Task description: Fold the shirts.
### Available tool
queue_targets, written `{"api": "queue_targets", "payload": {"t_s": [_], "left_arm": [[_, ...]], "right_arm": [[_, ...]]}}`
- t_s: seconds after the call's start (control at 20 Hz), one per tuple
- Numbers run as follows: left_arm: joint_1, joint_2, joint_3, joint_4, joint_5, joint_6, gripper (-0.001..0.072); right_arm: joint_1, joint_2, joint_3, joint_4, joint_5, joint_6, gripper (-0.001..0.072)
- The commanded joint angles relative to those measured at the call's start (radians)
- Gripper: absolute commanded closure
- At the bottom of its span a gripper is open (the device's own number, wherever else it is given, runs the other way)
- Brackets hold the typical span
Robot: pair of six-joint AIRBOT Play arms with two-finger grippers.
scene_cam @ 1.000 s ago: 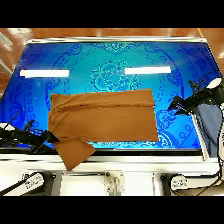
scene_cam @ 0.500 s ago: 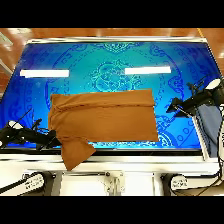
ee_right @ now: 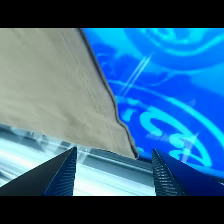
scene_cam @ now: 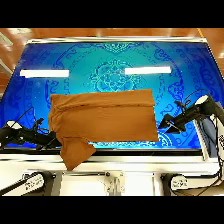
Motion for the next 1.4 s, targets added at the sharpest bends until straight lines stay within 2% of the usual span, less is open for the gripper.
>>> {"api": "queue_targets", "payload": {"t_s": [0.0,0.2,0.45,0.5,0.55,0.6,0.65,0.8,1.0,1.15,1.35], "left_arm": [[0.000,0.022,0.000,0.000,-0.014,0.021,0.0676],[0.000,0.022,0.023,0.000,-0.028,0.021,0.0676],[0.000,0.022,0.075,0.000,-0.031,0.021,0.0676],[0.000,0.022,0.079,0.000,-0.030,0.021,0.0676],[0.000,0.022,0.082,0.000,-0.030,0.021,0.0676],[0.000,0.022,0.085,0.000,-0.030,0.026,0.0676],[0.000,0.022,0.091,0.000,-0.031,0.045,0.0676],[0.000,0.038,0.129,-0.001,-0.032,0.100,0.0676],[0.000,0.068,0.237,-0.001,-0.082,0.116,0.0677],[0.000,0.068,0.332,-0.037,-0.104,0.122,0.0677],[0.000,0.049,0.439,-0.101,-0.044,0.116,0.0677]], "right_arm": [[0.030,0.000,-0.069,0.011,-0.061,-0.019,0.0115],[0.110,0.000,-0.100,-0.023,-0.113,-0.002,0.0115],[0.205,0.000,-0.103,-0.059,-0.168,0.117,0.0118],[0.230,0.000,-0.103,-0.068,-0.170,0.126,0.0203],[0.255,0.000,-0.103,-0.074,-0.168,0.128,0.0421],[0.272,0.005,-0.103,-0.079,-0.165,0.136,0.0560],[0.282,0.021,-0.102,-0.084,-0.167,0.141,0.0645],[0.278,0.122,-0.101,-0.088,-0.192,0.140,0.0644],[0.275,0.251,-0.101,-0.084,-0.259,0.134,0.0645],[0.277,0.272,-0.080,-0.068,-0.323,0.135,0.0645],[0.302,0.268,-0.004,-0.074,-0.477,0.158,0.0645]]}}
